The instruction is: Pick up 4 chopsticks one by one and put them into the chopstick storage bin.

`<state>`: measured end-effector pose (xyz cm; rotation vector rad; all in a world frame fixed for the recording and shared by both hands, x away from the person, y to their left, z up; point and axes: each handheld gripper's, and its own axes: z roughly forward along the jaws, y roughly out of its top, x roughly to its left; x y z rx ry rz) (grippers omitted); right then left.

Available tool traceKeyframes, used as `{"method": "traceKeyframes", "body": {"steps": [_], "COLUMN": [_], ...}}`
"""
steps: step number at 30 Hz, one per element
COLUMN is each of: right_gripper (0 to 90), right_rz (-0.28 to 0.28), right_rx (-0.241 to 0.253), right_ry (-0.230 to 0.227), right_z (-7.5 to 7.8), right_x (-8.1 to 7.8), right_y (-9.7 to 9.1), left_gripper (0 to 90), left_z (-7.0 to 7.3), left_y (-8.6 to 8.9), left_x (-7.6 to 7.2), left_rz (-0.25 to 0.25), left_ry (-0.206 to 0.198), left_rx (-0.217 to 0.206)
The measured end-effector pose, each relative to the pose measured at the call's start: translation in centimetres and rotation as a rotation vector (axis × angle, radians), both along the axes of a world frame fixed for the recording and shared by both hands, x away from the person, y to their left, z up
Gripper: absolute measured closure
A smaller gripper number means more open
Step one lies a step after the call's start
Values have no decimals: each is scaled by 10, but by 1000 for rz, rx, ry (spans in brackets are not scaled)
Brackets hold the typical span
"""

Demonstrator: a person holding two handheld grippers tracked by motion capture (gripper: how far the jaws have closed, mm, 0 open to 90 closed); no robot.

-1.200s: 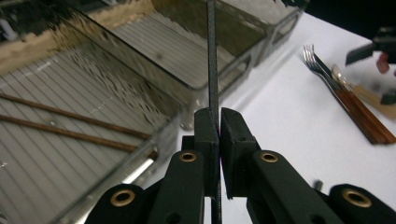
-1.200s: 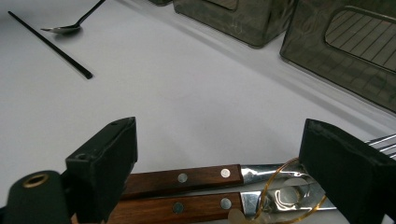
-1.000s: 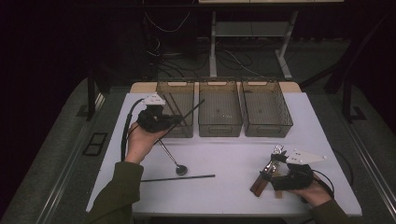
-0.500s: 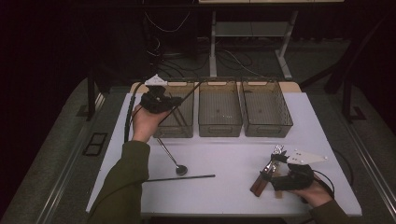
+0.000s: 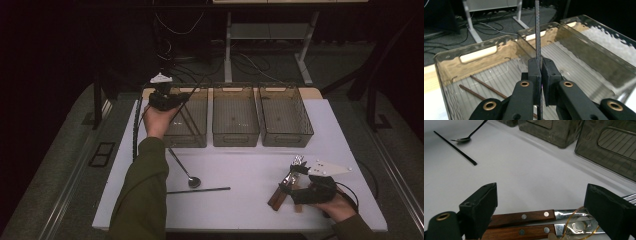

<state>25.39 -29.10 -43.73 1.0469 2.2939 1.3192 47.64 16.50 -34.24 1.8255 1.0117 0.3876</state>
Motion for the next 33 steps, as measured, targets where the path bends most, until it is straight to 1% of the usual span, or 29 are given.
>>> {"method": "traceKeyframes", "body": {"steps": [1,4,5,9,11,13,15,16,17,18,19,20,23,27,29,30,31,32,33], "right_gripper": [119,119,119,119,119,119,119,119,119,119,119,119,119,119,119,119,119,119,119], "right_rz": [0,2,2,4,3,3,4,4,3,3,3,3,2,2,2,2,2,2,2], "right_rx": [-1,0,0,2,4,4,4,4,5,6,5,5,5,3,2,2,3,2,1], "right_ry": [2,1,3,2,4,4,4,4,4,4,4,5,4,6,6,7,6,6,6], "right_z": [0,0,0,0,0,0,0,-1,-1,-1,-1,-1,-1,-1,-1,0,0,0,0], "right_x": [0,0,0,0,0,0,0,0,0,1,1,1,0,0,0,0,0,0,0], "right_y": [0,0,0,0,0,-1,-1,-1,-1,-1,-1,-1,-1,0,0,0,0,0,0], "left_gripper": [852,852,852,852,852,852,851,849,844,826,775,743,693,616,564,538,522,511,499], "left_z": [-2,-7,-9,-17,-22,-29,-35,-36,-37,-37,-36,-36,-32,-26,-22,-20,-18,-15,-13], "left_y": [1,2,2,3,4,5,5,5,5,5,6,6,7,8,9,9,10,10,10], "left_x": [2,6,7,10,11,12,13,14,13,13,13,12,11,7,4,2,-1,-3,-6], "left_rz": [8,29,38,55,62,71,85,88,100,109,116,122,122,103,84,76,68,61,56], "left_ry": [4,7,15,23,30,46,72,90,82,78,74,70,60,38,38,37,26,17,11], "left_rx": [-2,13,11,21,41,48,67,88,103,107,104,105,114,131,128,135,143,142,130]}}
